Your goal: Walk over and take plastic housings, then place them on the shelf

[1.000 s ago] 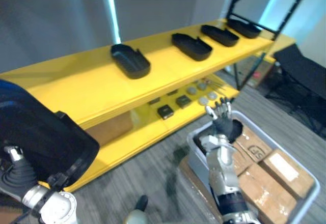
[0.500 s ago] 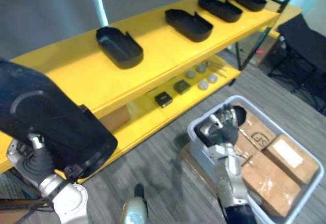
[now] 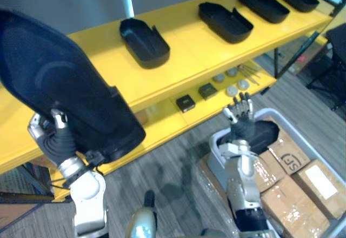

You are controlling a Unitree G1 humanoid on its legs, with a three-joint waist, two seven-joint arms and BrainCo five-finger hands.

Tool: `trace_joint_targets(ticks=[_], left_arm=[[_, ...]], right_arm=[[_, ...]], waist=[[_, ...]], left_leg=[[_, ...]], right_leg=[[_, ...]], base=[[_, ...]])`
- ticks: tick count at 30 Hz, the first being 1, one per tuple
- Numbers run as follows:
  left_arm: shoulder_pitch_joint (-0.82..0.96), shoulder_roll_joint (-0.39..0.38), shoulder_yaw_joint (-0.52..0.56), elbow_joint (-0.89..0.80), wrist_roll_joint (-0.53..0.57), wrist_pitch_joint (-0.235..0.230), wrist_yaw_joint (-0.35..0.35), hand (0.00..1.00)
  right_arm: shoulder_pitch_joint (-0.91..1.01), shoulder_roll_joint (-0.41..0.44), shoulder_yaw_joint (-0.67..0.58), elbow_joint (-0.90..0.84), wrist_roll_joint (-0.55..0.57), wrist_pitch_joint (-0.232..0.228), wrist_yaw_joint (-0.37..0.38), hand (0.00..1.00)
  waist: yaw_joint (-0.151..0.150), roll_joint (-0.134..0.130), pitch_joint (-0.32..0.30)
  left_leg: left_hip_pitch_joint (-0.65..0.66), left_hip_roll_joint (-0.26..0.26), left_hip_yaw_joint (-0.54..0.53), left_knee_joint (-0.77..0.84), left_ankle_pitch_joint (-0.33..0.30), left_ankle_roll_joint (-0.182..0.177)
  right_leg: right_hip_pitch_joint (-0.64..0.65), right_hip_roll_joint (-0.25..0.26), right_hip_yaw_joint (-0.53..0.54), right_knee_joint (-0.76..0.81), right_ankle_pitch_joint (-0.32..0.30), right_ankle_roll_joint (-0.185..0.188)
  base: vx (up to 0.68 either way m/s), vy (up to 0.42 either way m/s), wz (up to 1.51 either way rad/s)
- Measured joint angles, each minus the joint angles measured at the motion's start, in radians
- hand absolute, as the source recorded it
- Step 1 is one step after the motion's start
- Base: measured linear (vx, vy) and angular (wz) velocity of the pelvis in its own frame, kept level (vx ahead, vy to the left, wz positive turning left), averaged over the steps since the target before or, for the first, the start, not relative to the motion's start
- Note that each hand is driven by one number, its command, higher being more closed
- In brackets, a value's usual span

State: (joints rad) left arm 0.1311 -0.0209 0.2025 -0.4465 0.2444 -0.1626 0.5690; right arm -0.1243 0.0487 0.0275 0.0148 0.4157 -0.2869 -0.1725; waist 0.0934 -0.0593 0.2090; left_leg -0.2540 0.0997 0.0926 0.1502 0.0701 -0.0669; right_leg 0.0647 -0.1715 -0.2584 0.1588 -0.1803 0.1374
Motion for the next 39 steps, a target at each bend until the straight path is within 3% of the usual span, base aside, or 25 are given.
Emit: trace_joint_targets(ticks=[4, 7, 9, 12, 13, 14, 15, 16, 17, 19, 21, 22, 24, 25, 26, 27, 29, 32, 39], left_arm=[[0.019, -0.032, -0.03, -0.005, -0.003, -0.01, -0.007, 1.0], [0.036, -0.034, -0.024, -0.005, -0.008, -0.009, -0.011, 1.0], [0.036, -0.034, -0.019, -0.006, -0.008, -0.01, -0.012, 1.0], [0.036, -0.034, -0.01, -0.008, -0.008, -0.009, -0.026, 1.0], [0.033, -0.031, -0.008, -0.01, -0.007, -0.009, -0.028, 1.0], [0.034, -0.033, -0.008, -0.012, -0.004, -0.009, -0.027, 1.0], [0.025, -0.03, -0.005, -0.009, -0.003, -0.009, -0.025, 1.0], [0.008, -0.005, -0.001, -0.01, 0.001, -0.009, -0.026, 1.0], [-0.012, 0.032, 0.006, -0.009, 0.002, -0.009, -0.025, 1.0], [-0.035, 0.061, 0.021, -0.006, 0.005, -0.008, -0.022, 1.0], [-0.062, 0.082, 0.041, -0.005, 0.012, -0.009, -0.007, 1.0], [-0.087, 0.083, 0.054, -0.004, 0.013, -0.009, 0.0, 1.0], [-0.119, 0.09, 0.066, 0.001, 0.01, -0.009, 0.013, 1.0], [-0.13, 0.092, 0.067, 0.015, 0.01, -0.009, 0.017, 1.0], [-0.129, 0.09, 0.065, 0.03, 0.011, -0.009, 0.015, 1.0], [-0.125, 0.084, 0.066, 0.039, 0.012, -0.009, 0.015, 1.0], [-0.053, 0.001, 0.06, 0.039, 0.019, -0.008, 0.005, 1.0], [-0.025, -0.034, 0.058, 0.037, 0.017, -0.008, -0.025, 1.0], [-0.029, -0.032, 0.056, 0.033, 0.01, -0.007, -0.033, 1.0]], right_arm=[[0.021, -0.026, -0.01, -0.015, 0.001, -0.017, 0.003, 0.0], [0.032, -0.027, -0.025, -0.046, 0.001, -0.021, 0.024, 0.0], [0.032, -0.026, -0.026, -0.047, 0.002, -0.021, 0.029, 0.0], [0.027, -0.026, -0.034, -0.051, 0.002, -0.02, 0.042, 0.0], [0.025, -0.022, -0.046, -0.053, 0.001, -0.02, 0.042, 0.0], [0.025, -0.028, -0.067, -0.055, -0.003, -0.019, 0.04, 0.0], [0.018, -0.046, -0.067, -0.062, -0.009, -0.02, 0.04, 0.0], [0.012, -0.055, -0.071, -0.07, -0.022, -0.019, 0.038, 0.0], [-0.015, -0.055, -0.077, -0.07, -0.048, -0.015, 0.03, 0.0], [-0.066, -0.055, -0.072, -0.07, -0.079, -0.013, 0.018, 0.0], [-0.128, -0.069, -0.074, -0.075, -0.113, -0.013, 0.017, 0.0], [-0.17, -0.091, -0.074, -0.078, -0.126, -0.014, 0.014, 0.0], [-0.226, -0.126, -0.075, -0.08, -0.146, -0.014, 0.001, 0.0], [-0.24, -0.137, -0.083, -0.084, -0.155, -0.014, -0.002, 0.0], [-0.24, -0.142, -0.089, -0.086, -0.155, -0.014, -0.004, 0.0], [-0.237, -0.148, -0.089, -0.085, -0.155, -0.014, -0.004, 0.0], [-0.228, -0.179, -0.09, -0.084, -0.153, -0.011, -0.001, 0.0], [-0.226, -0.21, -0.102, -0.086, -0.102, -0.011, 0.011, 0.0], [-0.268, -0.187, 0.008, -0.15, 0.03, -0.019, 0.103, 0.0]], waist=[[-0.023, 0.023, 0.006], [-0.021, 0.037, 0.013], [-0.017, 0.037, 0.012], [-0.015, 0.032, 0.012], [-0.016, 0.019, 0.017], [-0.021, 0.01, 0.016], [-0.025, 0.032, 0.014], [-0.032, 0.029, 0.009], [-0.041, 0.022, 0.009], [-0.047, 0.021, 0.009], [-0.05, 0.029, 0.009], [-0.05, 0.024, 0.001], [-0.046, 0.013, -0.009], [-0.045, -0.006, -0.022], [-0.049, -0.014, -0.027], [-0.05, -0.014, -0.029], [-0.039, 0.067, -0.064], [-0.041, 0.107, -0.088], [-0.046, 0.095, -0.097]], left_leg=[[0.012, 0.029, -0.058, -0.004, 0.014, -0.023], [0.007, 0.021, -0.078, -0.006, 0.015, -0.025], [-0.001, 0.012, -0.078, 0.003, 0.008, -0.024], [-0.045, 0.002, -0.018, 0.115, -0.057, -0.003], [-0.048, -0.011, 0.02, 0.173, -0.094, 0.036], [-0.033, -0.026, 0.083, 0.279, -0.174, 0.076], [-0.025, -0.026, 0.082, 0.297, -0.231, 0.046], [-0.001, -0.045, 0.078, 0.285, -0.242, 0.058], [0.035, -0.051, 0.076, 0.254, -0.239, 0.07], [0.09, -0.049, 0.068, 0.208, -0.232, 0.073], [0.157, -0.046, 0.056, 0.139, -0.214, 0.064], [0.179, -0.041, 0.05, 0.11, -0.204, 0.058], [0.183, -0.037, 0.045, 0.09, -0.199, 0.049], [0.183, -0.039, 0.033, 0.086, -0.199, 0.038], [0.188, -0.049, 0.017, 0.086, -0.209, 0.016], [0.194, -0.051, 0.001, 0.085, -0.216, 0.005], [0.209, 0.018, -0.002, 0.05, -0.219, -0.034], [0.255, 0.054, -0.001, -0.025, -0.198, -0.069], [0.251, 0.033, -0.039, -0.032, -0.194, -0.074]], right_leg=[[0.063, 0.046, -0.055, -0.034, 0.0, -0.012], [0.075, 0.047, -0.085, -0.035, -0.003, -0.017], [0.077, 0.037, -0.097, -0.033, -0.007, -0.016], [0.073, -0.009, -0.117, 0.006, -0.057, -0.009], [0.078, -0.045, -0.124, 0.037, -0.083, -0.001], [0.082, -0.085, -0.114, 0.139, -0.097, 0.009], [0.021, -0.12, -0.089, 0.318, -0.1, -0.015], [-0.092, -0.169, -0.026, 0.55, -0.031, -0.083], [-0.175, -0.188, 0.024, 0.697, 0.058, -0.094], [-0.217, -0.18, 0.038, 0.765, 0.025, -0.092], [-0.219, -0.142, 0.03, 0.671, -0.031, -0.088], [-0.223, -0.117, 0.026, 0.532, -0.053, -0.084], [-0.235, -0.103, 0.024, 0.312, -0.04, -0.066], [-0.233, -0.103, 0.019, 0.17, 0.02, -0.039], [-0.216, -0.102, 0.011, 0.089, 0.139, -0.04], [-0.2, -0.102, 0.009, 0.073, 0.173, 0.014], [-0.155, -0.028, -0.024, -0.01, 0.193, -0.015], [-0.118, 0.019, -0.044, -0.053, 0.196, -0.022], [-0.053, 0.007, -0.107, -0.114, 0.199, -0.018]], base=[[-0.05, -0.116, 0.31], [-0.04, -0.023, 0.29], [-0.01, 0.029, 0.2], [0.03, 0.099, 0.18], [0.12, 0.161, 0.11], [0.16, 0.176, 0.14], [0.19, 0.193, 0.19], [0.19, 0.216, 0.25], [0.24, 0.223, 0.21], [0.27, 0.124, 0.13], [0.27, 0.041, 0.2], [0.27, -0.043, 0.25], [0.26, -0.114, 0.27], [0.26, -0.208, 0.48], [0.26, -0.241, 0.58], [0.22, -0.237, 0.44], [0.22, -0.202, 0.03], [0.19, -0.125, 0.01], [0.06, 0.003, 0.22]])
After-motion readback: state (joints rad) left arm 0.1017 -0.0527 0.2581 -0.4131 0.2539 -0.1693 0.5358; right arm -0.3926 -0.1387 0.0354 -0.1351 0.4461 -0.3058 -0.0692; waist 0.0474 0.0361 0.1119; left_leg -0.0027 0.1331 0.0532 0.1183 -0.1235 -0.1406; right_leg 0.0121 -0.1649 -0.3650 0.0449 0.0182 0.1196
